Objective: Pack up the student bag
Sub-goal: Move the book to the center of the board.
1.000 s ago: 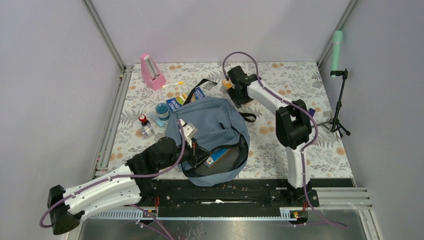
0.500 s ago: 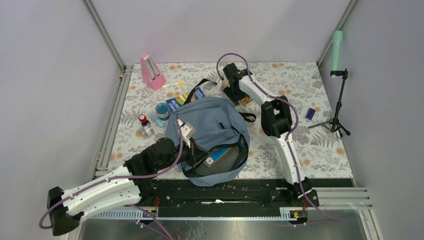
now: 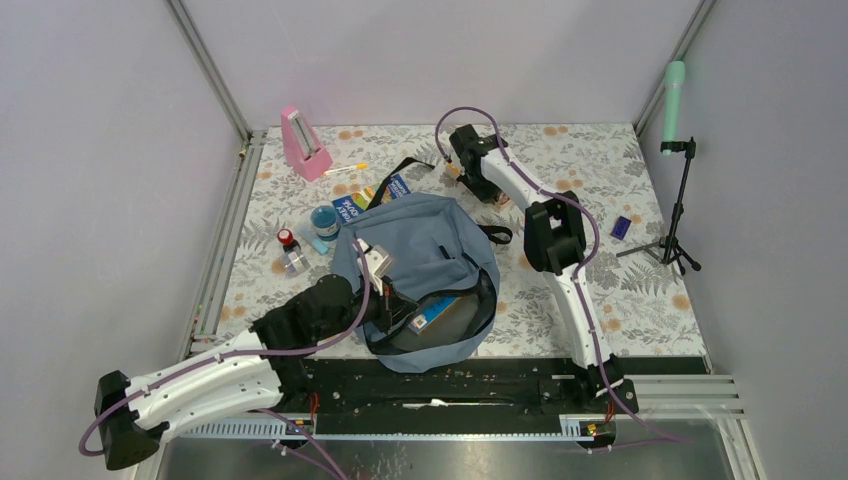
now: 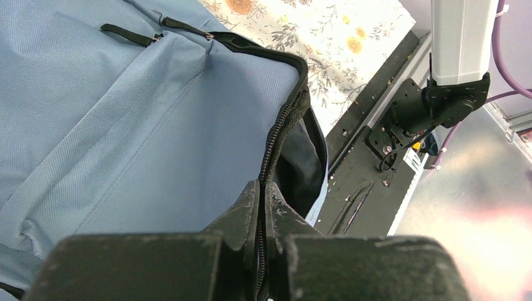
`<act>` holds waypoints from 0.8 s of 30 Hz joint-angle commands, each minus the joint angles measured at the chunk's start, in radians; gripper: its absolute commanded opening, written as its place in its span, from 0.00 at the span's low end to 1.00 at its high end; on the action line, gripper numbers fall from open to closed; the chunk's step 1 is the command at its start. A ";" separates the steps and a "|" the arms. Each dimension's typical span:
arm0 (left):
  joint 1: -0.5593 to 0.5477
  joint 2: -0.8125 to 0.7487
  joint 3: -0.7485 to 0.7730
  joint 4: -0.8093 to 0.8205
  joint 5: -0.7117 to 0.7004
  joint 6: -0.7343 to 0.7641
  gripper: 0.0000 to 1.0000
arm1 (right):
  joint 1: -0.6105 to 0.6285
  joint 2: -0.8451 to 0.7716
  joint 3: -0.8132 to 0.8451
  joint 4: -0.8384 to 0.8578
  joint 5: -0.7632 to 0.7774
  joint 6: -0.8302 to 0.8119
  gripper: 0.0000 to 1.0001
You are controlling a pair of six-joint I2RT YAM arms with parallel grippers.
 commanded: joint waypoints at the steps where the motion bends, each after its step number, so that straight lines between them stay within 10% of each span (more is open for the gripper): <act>1: -0.003 0.002 0.032 0.032 -0.017 0.018 0.00 | -0.013 -0.035 -0.037 -0.035 -0.014 0.004 0.01; 24: -0.002 -0.050 0.033 -0.020 -0.015 0.027 0.00 | -0.030 -0.686 -1.007 0.137 -0.101 0.507 0.00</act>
